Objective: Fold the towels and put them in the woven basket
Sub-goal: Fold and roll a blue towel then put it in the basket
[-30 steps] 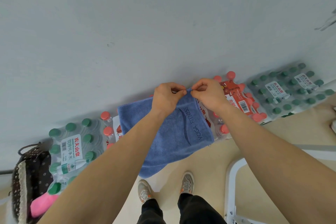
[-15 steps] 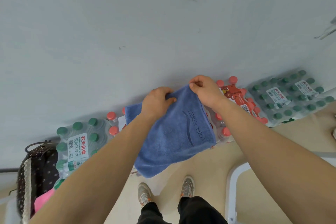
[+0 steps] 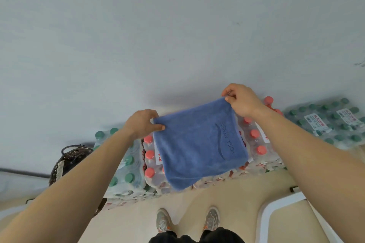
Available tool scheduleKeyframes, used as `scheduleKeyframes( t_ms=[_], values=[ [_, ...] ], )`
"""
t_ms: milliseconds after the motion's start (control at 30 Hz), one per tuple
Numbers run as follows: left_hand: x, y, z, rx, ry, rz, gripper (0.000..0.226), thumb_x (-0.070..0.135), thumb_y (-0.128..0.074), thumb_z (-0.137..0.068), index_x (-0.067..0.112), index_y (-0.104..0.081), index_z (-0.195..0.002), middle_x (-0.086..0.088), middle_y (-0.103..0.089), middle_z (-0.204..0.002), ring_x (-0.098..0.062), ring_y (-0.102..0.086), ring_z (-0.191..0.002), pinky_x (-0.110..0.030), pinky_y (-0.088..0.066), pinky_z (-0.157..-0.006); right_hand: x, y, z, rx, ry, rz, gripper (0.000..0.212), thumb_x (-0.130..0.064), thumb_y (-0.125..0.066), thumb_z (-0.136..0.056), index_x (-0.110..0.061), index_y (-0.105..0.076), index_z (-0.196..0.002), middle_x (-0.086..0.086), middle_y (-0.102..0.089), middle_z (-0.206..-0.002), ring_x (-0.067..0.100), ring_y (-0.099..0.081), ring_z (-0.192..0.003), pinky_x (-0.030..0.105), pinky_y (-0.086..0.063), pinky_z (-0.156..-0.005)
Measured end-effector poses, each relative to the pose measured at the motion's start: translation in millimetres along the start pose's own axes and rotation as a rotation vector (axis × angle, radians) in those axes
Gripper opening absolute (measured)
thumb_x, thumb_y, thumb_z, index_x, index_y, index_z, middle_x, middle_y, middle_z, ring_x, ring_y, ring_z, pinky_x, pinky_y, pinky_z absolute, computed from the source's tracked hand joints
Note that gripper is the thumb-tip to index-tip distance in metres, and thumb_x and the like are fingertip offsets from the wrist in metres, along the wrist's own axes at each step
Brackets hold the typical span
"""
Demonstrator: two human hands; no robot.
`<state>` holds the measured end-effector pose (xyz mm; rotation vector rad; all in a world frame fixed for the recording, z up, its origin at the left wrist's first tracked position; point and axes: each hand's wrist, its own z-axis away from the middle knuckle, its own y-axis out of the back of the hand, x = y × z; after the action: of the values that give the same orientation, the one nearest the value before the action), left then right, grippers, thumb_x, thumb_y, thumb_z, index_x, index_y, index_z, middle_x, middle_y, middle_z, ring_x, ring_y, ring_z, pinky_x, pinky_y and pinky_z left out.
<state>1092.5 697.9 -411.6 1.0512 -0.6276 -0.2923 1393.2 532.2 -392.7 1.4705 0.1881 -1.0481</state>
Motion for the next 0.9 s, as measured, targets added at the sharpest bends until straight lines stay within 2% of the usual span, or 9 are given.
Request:
scheduleKeyframes(
  t_ms=[133,233,367,433,533,667,733,833,900],
  values=[
    [-9,11,19,0.055,0.006,0.163,0.023,0.036,-0.078,-0.074,0.022,-0.061,-0.078,0.005,-0.063,-0.089,-0.017,-0.058,-0.081,-0.034,-0.049,-0.074,-15,5,9,-0.039,0.052,0.145,0.029,-0.007,-0.045,-0.1,-0.018,-0.069,-0.112,0.002,-0.065,-0.12,0.02,-0.058,-0.11,0.028,-0.043,-0.09],
    [-7,19,31,0.051,-0.001,0.346,0.026,0.023,-0.079,-0.076,0.014,-0.054,-0.073,0.001,-0.058,-0.07,-0.017,-0.051,-0.065,-0.032,-0.044,-0.062,-27,9,17,0.006,0.037,0.135,0.03,-0.006,-0.039,-0.098,-0.018,-0.066,-0.106,0.003,-0.065,-0.114,0.019,-0.057,-0.1,0.031,-0.045,-0.083],
    [-7,32,46,-0.005,-0.01,0.502,0.025,0.019,-0.082,-0.076,0.01,-0.059,-0.081,-0.002,-0.062,-0.07,-0.016,-0.056,-0.063,-0.028,-0.048,-0.059,-37,15,30,0.037,0.015,0.009,0.029,-0.008,-0.038,-0.097,-0.02,-0.064,-0.105,-0.002,-0.063,-0.109,0.016,-0.056,-0.097,0.024,-0.04,-0.072],
    [-12,38,52,-0.045,-0.011,0.489,0.024,0.028,-0.083,-0.075,0.011,-0.067,-0.082,-0.001,-0.065,-0.072,-0.015,-0.059,-0.066,-0.029,-0.051,-0.064,-41,17,37,0.037,0.013,-0.025,0.029,-0.008,-0.039,-0.095,-0.022,-0.064,-0.103,-0.004,-0.064,-0.107,0.016,-0.058,-0.097,0.022,-0.04,-0.069],
    [-16,45,61,-0.094,-0.001,0.409,0.039,0.042,-0.081,-0.072,0.005,-0.068,-0.073,-0.002,-0.06,-0.063,-0.014,-0.055,-0.062,-0.03,-0.049,-0.067,-45,20,48,-0.024,0.037,-0.043,0.027,-0.008,-0.041,-0.097,-0.02,-0.064,-0.101,0.002,-0.066,-0.106,0.021,-0.061,-0.097,0.03,-0.046,-0.072],
    [-16,62,84,-0.352,0.075,0.381,0.026,0.034,-0.082,-0.077,0.01,-0.075,-0.073,-0.007,-0.066,-0.067,-0.017,-0.063,-0.063,-0.029,-0.057,-0.062,-48,23,67,-0.257,-0.025,-0.187,0.022,-0.01,-0.044,-0.102,-0.018,-0.065,-0.1,0.007,-0.067,-0.095,0.018,-0.058,-0.076,0.029,-0.049,-0.056],
    [-19,70,94,-0.452,0.116,0.391,0.026,0.034,-0.08,-0.077,0.009,-0.074,-0.073,-0.008,-0.064,-0.066,-0.018,-0.059,-0.058,-0.025,-0.051,-0.053,-51,25,73,-0.368,-0.053,-0.219,0.021,-0.011,-0.046,-0.103,-0.017,-0.066,-0.1,0.004,-0.066,-0.089,0.016,-0.059,-0.071,0.026,-0.048,-0.051],
    [-25,77,94,-0.398,0.131,0.291,0.036,0.038,-0.079,-0.079,0.006,-0.067,-0.068,-0.004,-0.048,-0.054,-0.017,-0.04,-0.048,-0.023,-0.036,-0.045,-53,20,75,-0.392,-0.067,-0.236,0.02,-0.01,-0.046,-0.103,-0.014,-0.066,-0.102,0.005,-0.066,-0.088,0.015,-0.059,-0.068,0.023,-0.048,-0.048],
    [-26,73,87,-0.24,0.115,0.194,0.04,0.038,-0.077,-0.081,0.001,-0.065,-0.071,-0.003,-0.048,-0.054,-0.018,-0.042,-0.051,-0.024,-0.038,-0.046,-55,11,69,-0.315,-0.061,-0.189,0.021,-0.009,-0.044,-0.103,-0.013,-0.065,-0.103,0.008,-0.066,-0.091,0.016,-0.06,-0.07,0.024,-0.049,-0.05]
  ],
)
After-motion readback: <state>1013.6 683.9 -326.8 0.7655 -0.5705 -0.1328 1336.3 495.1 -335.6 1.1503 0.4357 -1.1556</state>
